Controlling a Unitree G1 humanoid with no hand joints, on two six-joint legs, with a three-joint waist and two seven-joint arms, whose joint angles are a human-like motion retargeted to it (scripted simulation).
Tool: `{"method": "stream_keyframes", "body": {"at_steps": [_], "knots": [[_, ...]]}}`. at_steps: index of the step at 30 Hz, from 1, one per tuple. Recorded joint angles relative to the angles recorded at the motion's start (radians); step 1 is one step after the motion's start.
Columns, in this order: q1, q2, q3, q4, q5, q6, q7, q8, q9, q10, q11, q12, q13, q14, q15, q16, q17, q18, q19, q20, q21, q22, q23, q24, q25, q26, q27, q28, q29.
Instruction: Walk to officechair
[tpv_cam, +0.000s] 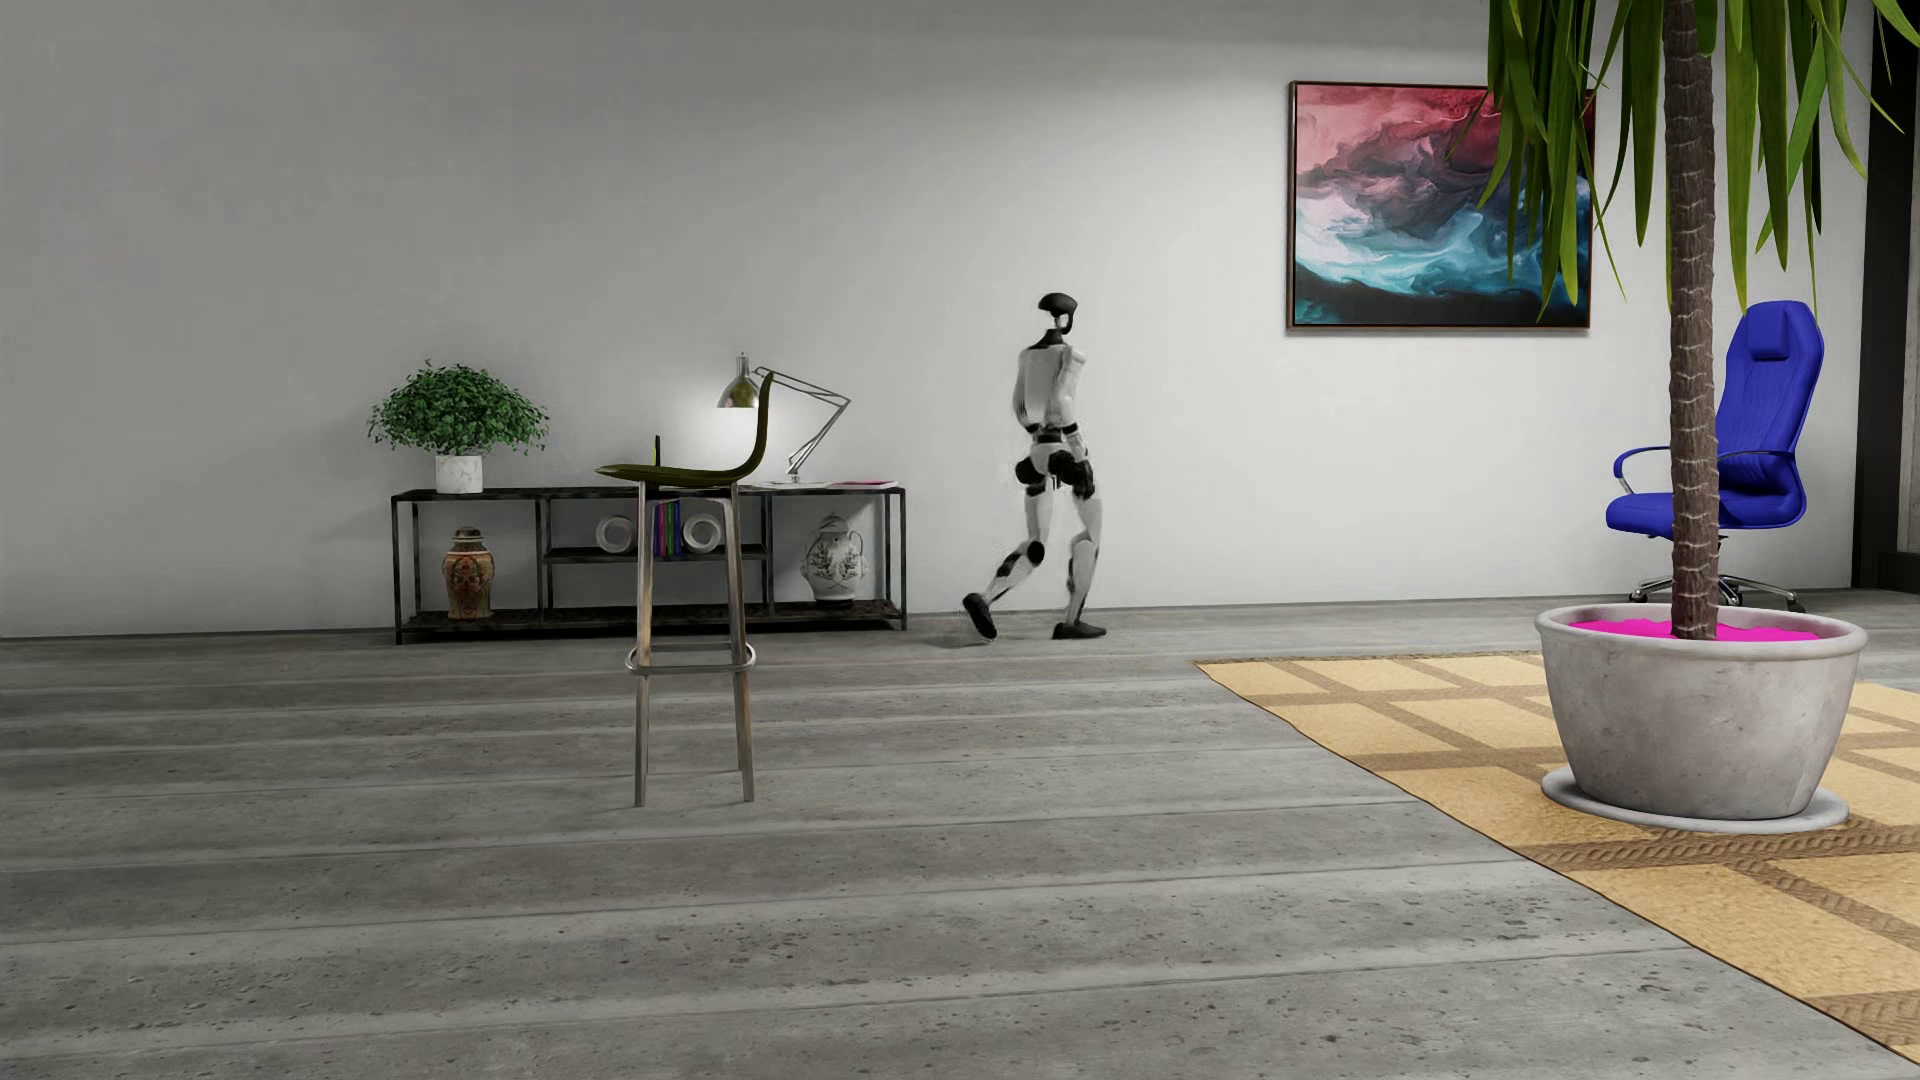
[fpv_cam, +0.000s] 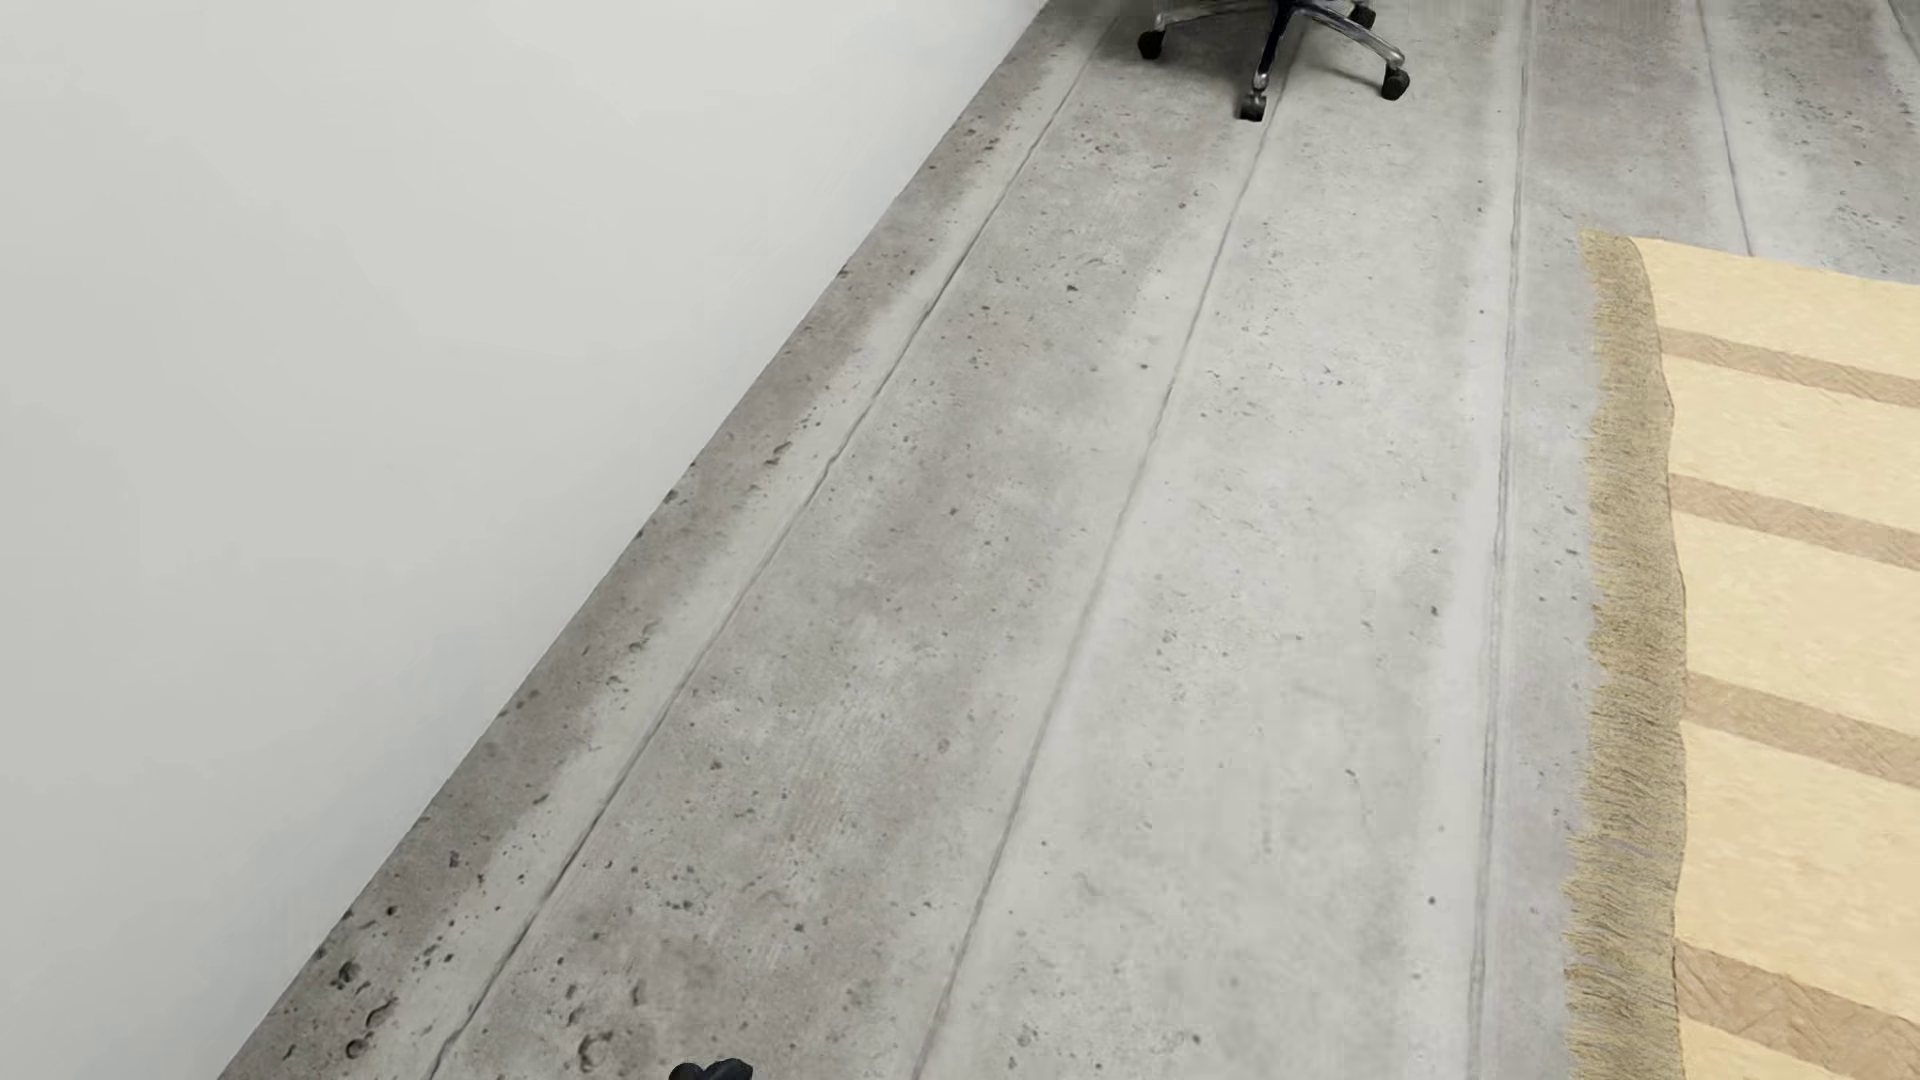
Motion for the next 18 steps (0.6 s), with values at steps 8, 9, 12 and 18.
{"method": "stream_keyframes", "body": {"at_steps": [8,9,12,18], "knots": [[-0.556,0.258,0.103,0.096,0.067,0.024,-0.032,0.112,0.019,0.105,0.049,0.187,-0.249,-0.117,-0.199,-0.063,-0.06,0.255,0.096,0.158,0.007,0.087,-0.269,-0.052,0.051,0.058,-0.178,0.121,-0.111],[-0.569,0.28,0.111,0.082,0.071,0.022,-0.025,0.135,0.019,-0.065,0.06,0.198,-0.261,-0.105,-0.223,-0.065,-0.077,0.24,0.109,0.136,0.036,0.098,-0.309,-0.03,0.072,0.047,-0.196,0.085,-0.113],[-0.5,0.367,0.117,0.045,0.091,0.013,-0.011,0.214,0.008,-0.68,0.048,0.223,-0.29,0.006,-0.265,-0.059,-0.096,0.081,0.149,0.114,0.117,0.073,-0.361,0.0,0.108,0.002,-0.196,-0.078,-0.111],[-0.333,0.289,0.133,-0.028,-0.125,-0.053,0.141,0.398,0.006,-0.608,0.52,0.144,-0.222,-0.059,0.018,-0.123,-0.109,0.275,0.208,0.208,0.204,0.059,-0.123,0.044,0.071,0.042,-0.031,0.013,-0.052]]}}
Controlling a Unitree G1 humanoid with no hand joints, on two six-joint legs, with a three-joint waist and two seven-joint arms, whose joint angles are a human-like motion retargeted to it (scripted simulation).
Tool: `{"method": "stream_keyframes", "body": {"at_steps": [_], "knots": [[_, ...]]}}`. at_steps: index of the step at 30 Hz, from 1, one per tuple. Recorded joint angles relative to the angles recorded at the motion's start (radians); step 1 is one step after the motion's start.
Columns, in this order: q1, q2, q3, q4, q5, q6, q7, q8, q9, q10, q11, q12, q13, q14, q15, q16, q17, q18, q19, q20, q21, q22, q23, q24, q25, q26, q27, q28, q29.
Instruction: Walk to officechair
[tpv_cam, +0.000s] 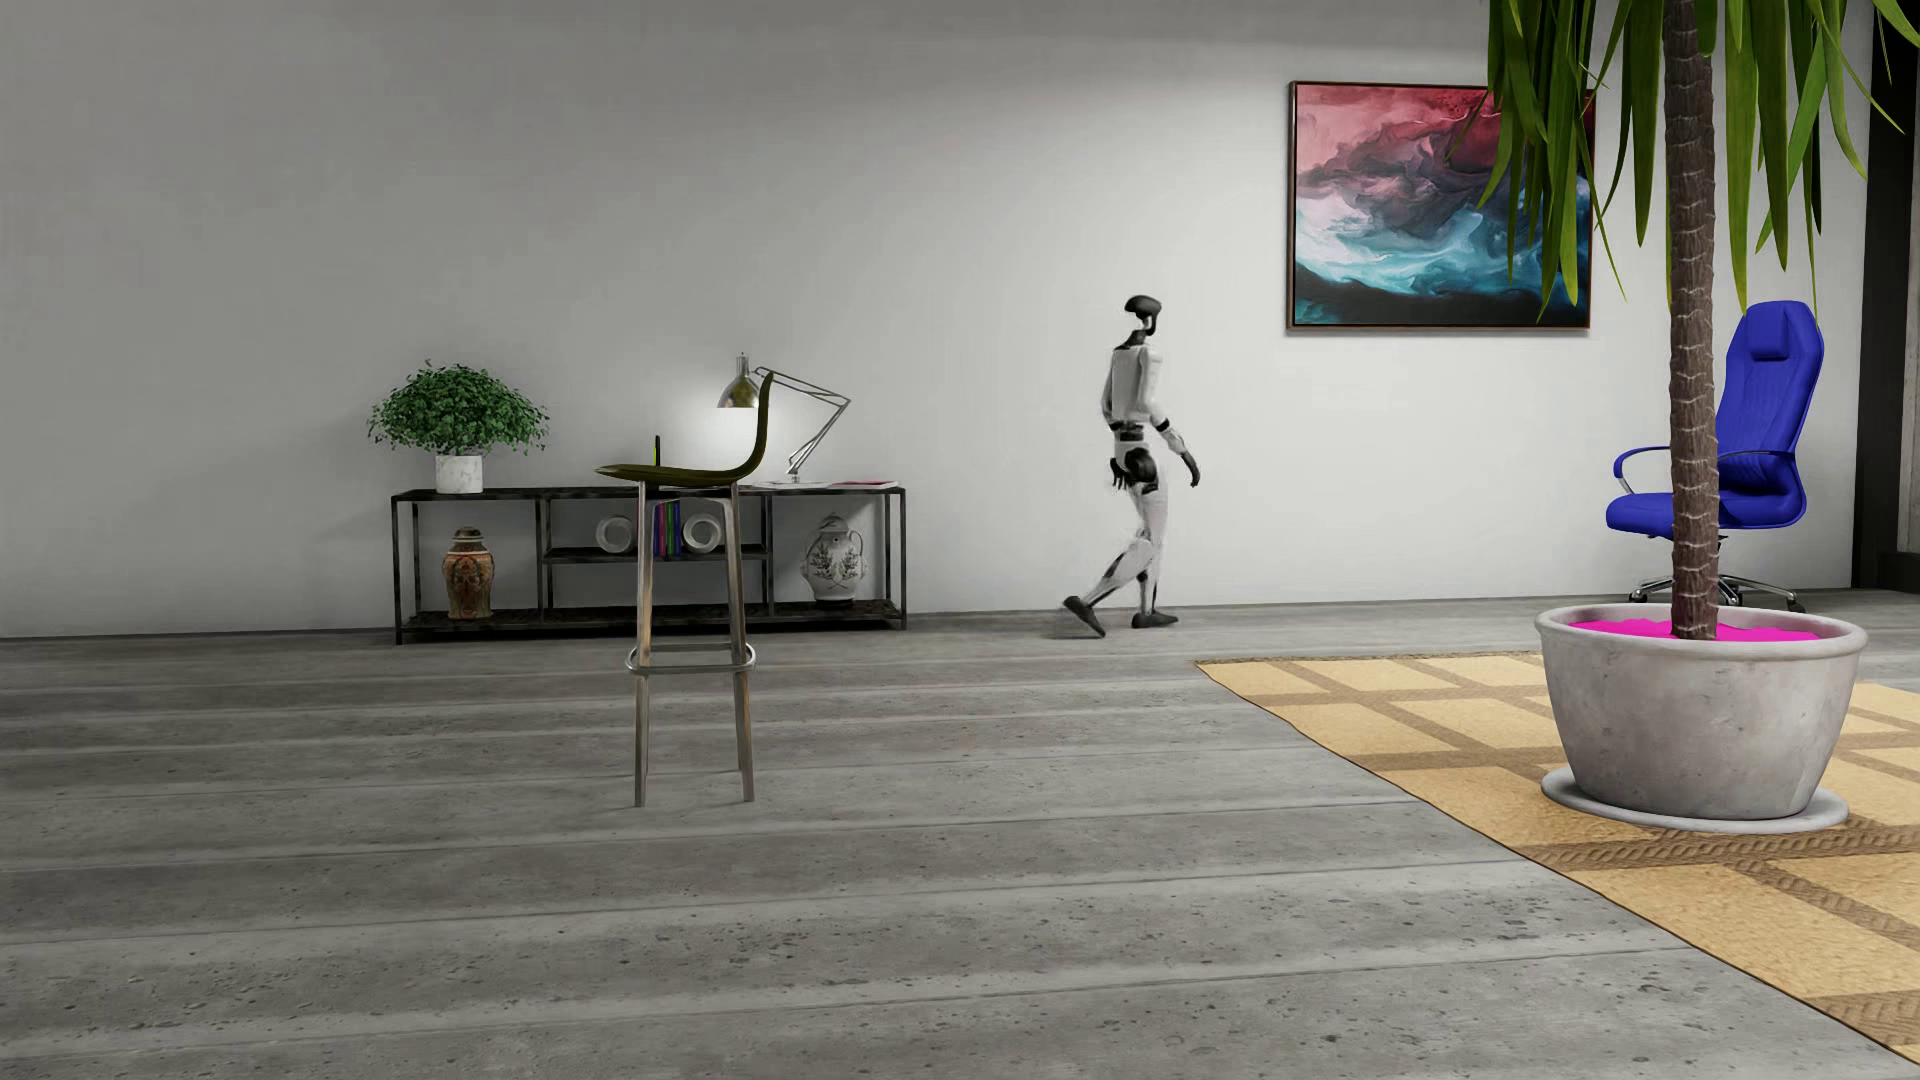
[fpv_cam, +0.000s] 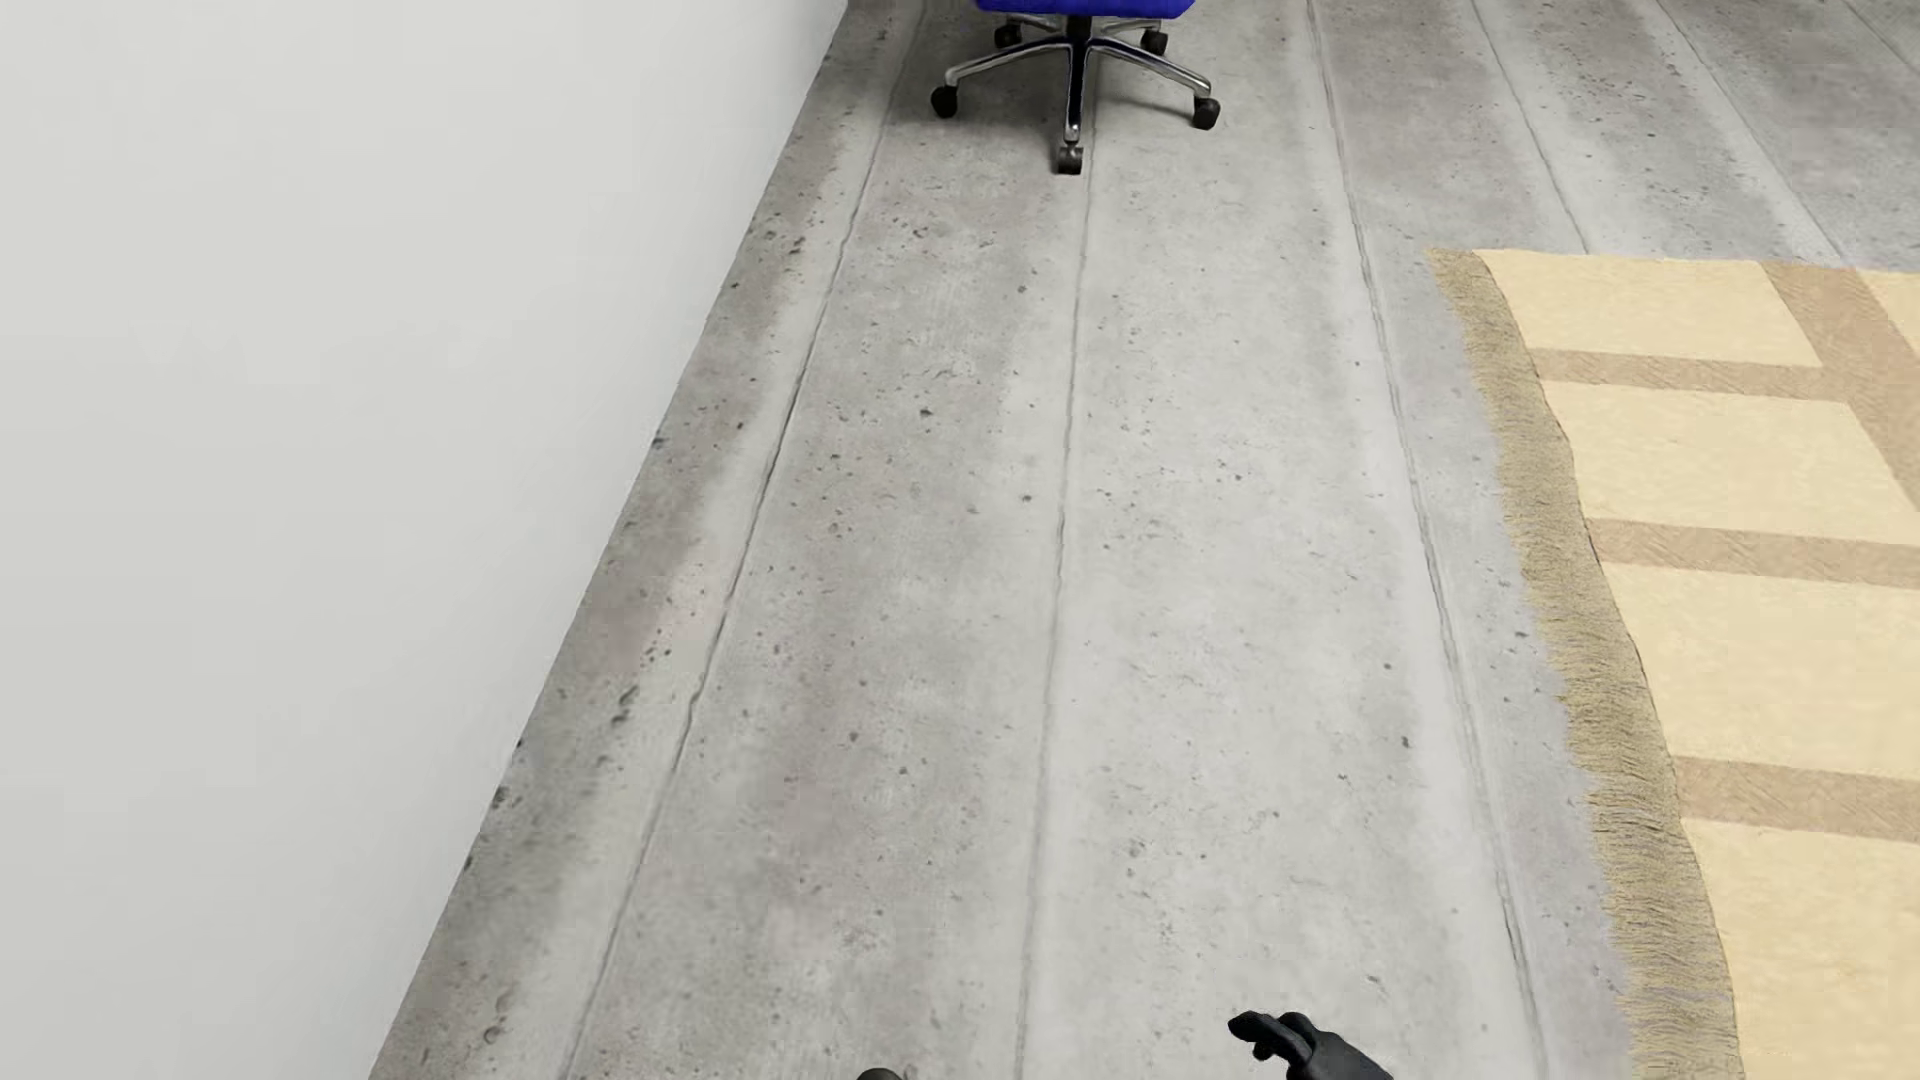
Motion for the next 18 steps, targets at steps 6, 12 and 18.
{"method": "stream_keyframes", "body": {"at_steps": [6,12,18], "knots": [[0.241,-0.429,-0.049,-0.05,-0.186,-0.061,0.184,0.018,0.016,0.014,0.431,-0.189,0.133,-0.204,-0.004,0.078,-0.042,0.002,-0.054,0.051,-0.12,-0.044,0.073,0.032,-0.001,-0.066,0.018,0.033,0.036],[0.418,-0.435,-0.101,-0.056,-0.06,-0.036,0.189,-0.402,-0.007,-0.05,-0.52,-0.294,0.271,-0.299,0.078,0.165,0.046,-0.037,-0.051,0.037,-0.243,-0.243,0.07,-0.062,0.003,-0.151,0.026,0.089,-0.014],[0.469,-0.289,-0.108,0.074,0.006,0.034,0.132,-0.556,-0.014,0.222,-0.528,-0.206,0.227,-0.159,0.013,0.102,0.127,-0.12,-0.21,-0.019,-0.223,-0.166,0.133,-0.094,-0.104,-0.093,0.012,0.117,0.129]]}}
